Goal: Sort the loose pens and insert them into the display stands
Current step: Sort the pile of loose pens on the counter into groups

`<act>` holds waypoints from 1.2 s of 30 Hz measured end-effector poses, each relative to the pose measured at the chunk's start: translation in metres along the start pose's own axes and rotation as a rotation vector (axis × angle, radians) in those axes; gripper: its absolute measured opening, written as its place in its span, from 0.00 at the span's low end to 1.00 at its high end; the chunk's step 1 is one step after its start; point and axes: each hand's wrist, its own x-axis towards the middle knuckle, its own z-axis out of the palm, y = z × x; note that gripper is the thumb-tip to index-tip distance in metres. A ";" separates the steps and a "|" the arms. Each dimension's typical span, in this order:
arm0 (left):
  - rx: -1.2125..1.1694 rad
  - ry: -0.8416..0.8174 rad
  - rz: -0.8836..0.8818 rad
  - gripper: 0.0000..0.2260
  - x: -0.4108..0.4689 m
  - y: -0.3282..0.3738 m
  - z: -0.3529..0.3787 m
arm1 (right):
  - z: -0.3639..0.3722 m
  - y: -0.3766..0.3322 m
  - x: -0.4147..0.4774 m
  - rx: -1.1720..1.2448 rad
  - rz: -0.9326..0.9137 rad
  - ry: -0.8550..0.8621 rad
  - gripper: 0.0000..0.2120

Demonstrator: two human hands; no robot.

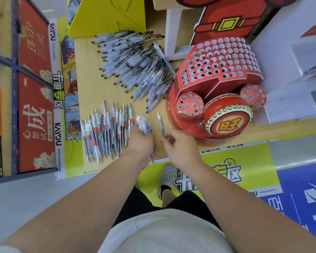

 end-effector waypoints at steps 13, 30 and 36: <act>0.056 0.151 0.033 0.29 0.001 0.024 0.029 | 0.002 0.015 -0.003 0.009 -0.038 -0.022 0.17; 0.257 0.172 0.213 0.11 0.004 0.003 -0.001 | 0.007 0.007 0.001 -0.345 -0.014 -0.034 0.28; 0.314 0.145 0.291 0.10 0.007 0.005 -0.004 | 0.002 0.003 0.004 -0.511 -0.034 -0.057 0.27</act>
